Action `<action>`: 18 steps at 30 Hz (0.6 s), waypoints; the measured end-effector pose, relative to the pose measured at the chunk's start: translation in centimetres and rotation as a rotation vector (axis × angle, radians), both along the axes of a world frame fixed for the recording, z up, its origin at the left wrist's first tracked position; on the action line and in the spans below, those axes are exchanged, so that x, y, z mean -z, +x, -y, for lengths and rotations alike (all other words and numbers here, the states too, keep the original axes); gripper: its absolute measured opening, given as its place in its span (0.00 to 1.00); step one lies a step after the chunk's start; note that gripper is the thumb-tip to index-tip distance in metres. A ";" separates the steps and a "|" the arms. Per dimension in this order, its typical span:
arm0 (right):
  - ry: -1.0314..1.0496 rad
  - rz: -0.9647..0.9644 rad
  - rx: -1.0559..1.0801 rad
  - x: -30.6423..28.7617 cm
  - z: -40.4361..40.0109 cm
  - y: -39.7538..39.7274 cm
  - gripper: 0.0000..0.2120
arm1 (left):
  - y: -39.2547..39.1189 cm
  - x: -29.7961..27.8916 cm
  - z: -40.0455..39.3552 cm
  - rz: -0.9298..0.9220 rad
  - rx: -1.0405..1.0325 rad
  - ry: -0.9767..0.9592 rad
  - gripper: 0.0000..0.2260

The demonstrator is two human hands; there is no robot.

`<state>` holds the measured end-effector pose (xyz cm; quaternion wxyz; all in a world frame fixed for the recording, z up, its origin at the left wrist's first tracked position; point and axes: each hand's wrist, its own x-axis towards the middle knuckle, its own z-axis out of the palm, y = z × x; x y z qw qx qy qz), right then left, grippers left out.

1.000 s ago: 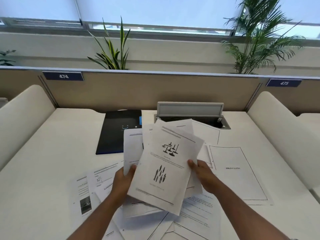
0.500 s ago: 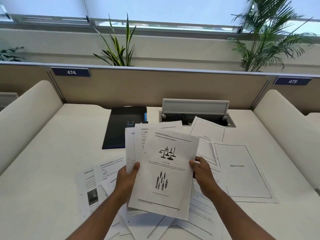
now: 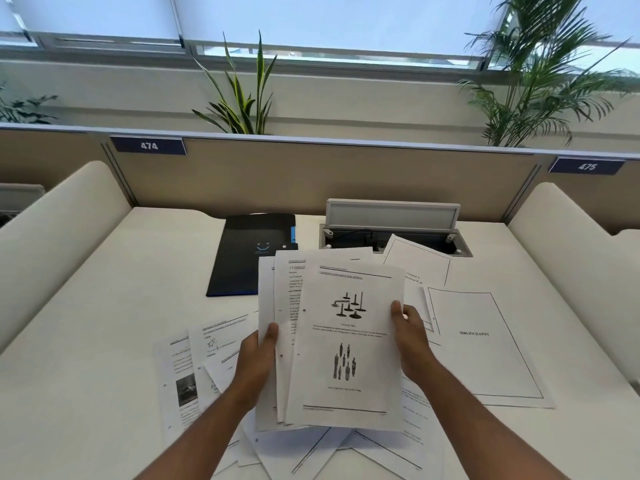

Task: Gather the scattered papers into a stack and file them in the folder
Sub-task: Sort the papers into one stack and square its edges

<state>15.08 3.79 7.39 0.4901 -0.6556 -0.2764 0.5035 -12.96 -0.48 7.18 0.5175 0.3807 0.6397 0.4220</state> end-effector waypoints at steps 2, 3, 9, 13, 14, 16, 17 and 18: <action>-0.028 -0.053 -0.085 -0.2 0.1 -1.0 0.17 | 0.6 -0.4 0.0 0.010 0.021 0.019 0.21; -0.030 -0.084 -0.133 -0.1 0.2 -1.5 0.20 | 0.9 -0.6 0.0 0.026 0.033 0.028 0.22; 0.076 0.048 -0.193 -0.3 0.4 -4.5 0.15 | 1.7 -1.4 -0.2 -0.017 0.001 0.104 0.23; 0.201 0.035 -0.165 -3.4 0.5 -5.0 0.18 | 1.1 -3.2 -0.8 0.047 -0.052 0.170 0.20; 0.247 0.018 -0.157 -4.4 0.6 -5.1 0.20 | 1.1 -4.0 -1.0 0.061 -0.055 0.196 0.20; 0.331 -0.034 -0.138 -6.4 0.8 -5.4 0.21 | 1.2 -5.7 -1.5 0.066 -0.046 0.262 0.20; 0.368 -0.057 -0.130 -7.2 0.9 -5.6 0.21 | 1.3 -6.6 -1.7 0.053 -0.045 0.298 0.20; 0.405 -0.070 -0.129 -8.0 1.1 -5.8 0.19 | 1.3 -7.4 -1.7 0.037 -0.046 0.337 0.20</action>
